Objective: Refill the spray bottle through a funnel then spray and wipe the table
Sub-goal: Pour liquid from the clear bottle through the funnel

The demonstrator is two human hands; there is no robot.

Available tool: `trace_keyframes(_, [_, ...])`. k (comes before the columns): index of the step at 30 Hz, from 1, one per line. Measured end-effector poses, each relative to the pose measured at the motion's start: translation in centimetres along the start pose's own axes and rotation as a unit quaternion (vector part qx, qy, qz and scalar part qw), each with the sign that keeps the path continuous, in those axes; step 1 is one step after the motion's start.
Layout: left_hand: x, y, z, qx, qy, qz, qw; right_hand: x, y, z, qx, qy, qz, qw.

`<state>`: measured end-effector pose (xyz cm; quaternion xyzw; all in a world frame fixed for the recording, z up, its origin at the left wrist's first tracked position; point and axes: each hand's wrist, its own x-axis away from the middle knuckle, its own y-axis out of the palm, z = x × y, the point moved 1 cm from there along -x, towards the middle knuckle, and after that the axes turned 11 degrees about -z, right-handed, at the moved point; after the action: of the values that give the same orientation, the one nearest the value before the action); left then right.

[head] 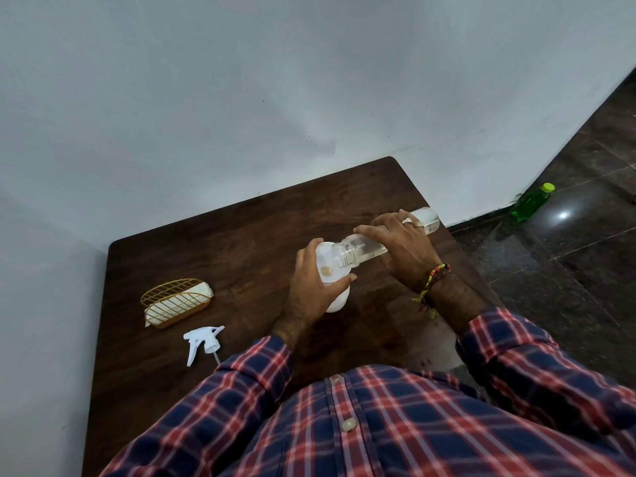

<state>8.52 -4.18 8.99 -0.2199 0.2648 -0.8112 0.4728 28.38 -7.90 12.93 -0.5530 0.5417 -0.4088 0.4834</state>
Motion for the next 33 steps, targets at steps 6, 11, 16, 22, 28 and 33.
trace_keyframes(6, [-0.10,0.06,-0.12,-0.006,-0.003,-0.001,1.000,-0.04,0.03,0.07,0.002,-0.002,0.002,1.000])
trace_keyframes(11, [-0.15,0.07,-0.01,-0.006,-0.004,-0.002,1.000,-0.12,0.00,0.15,0.010,-0.005,0.002,1.000])
trace_keyframes(16, [-0.14,0.13,-0.02,-0.003,-0.005,-0.003,1.000,0.01,-0.12,0.14,0.011,-0.009,0.004,1.000])
trace_keyframes(22, [-0.18,0.03,-0.07,-0.002,-0.005,-0.008,1.000,-0.38,0.23,0.43,0.011,-0.014,-0.013,1.000])
trace_keyframes(28, [0.05,-0.18,0.06,0.003,-0.001,-0.019,1.000,-0.40,0.34,0.60,0.003,-0.017,-0.011,1.000])
trace_keyframes(33, [0.24,-0.32,0.18,0.013,0.004,-0.018,1.000,-0.31,0.42,0.62,0.000,-0.020,-0.004,1.000])
